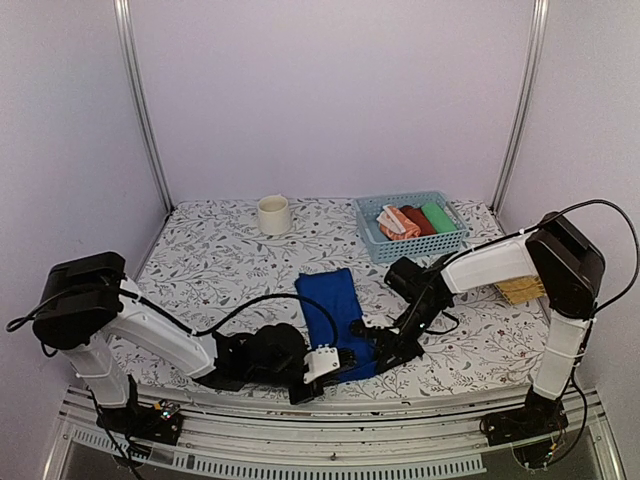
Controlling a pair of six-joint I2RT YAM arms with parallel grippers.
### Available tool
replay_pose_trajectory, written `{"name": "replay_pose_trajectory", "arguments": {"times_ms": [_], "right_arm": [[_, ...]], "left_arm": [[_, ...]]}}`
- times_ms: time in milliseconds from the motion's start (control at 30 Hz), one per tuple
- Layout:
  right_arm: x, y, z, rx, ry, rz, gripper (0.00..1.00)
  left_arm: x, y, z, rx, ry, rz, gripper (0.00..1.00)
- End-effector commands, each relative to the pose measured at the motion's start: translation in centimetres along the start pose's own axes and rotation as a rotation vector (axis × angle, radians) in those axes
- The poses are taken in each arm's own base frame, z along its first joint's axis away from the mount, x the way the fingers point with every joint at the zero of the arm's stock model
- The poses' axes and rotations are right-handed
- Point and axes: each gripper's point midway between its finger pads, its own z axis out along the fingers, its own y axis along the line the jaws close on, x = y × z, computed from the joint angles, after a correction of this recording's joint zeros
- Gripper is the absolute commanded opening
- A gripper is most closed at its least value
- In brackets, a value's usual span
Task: Roll the towels
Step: Roll the towel at the center of the board.
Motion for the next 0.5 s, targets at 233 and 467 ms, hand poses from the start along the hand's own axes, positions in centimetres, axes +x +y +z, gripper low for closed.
{"name": "replay_pose_trajectory", "arguments": {"times_ms": [233, 467], "right_arm": [[0.3, 1.1, -0.6, -0.198, -0.051, 0.175, 0.22], [0.2, 0.3, -1.1, -0.356, -0.097, 0.383, 0.14]], "left_arm": [[-1.1, 0.5, -0.8, 0.421, -0.003, -0.483, 0.0], [0.1, 1.0, -0.6, 0.559, 0.017, -0.695, 0.0]]}}
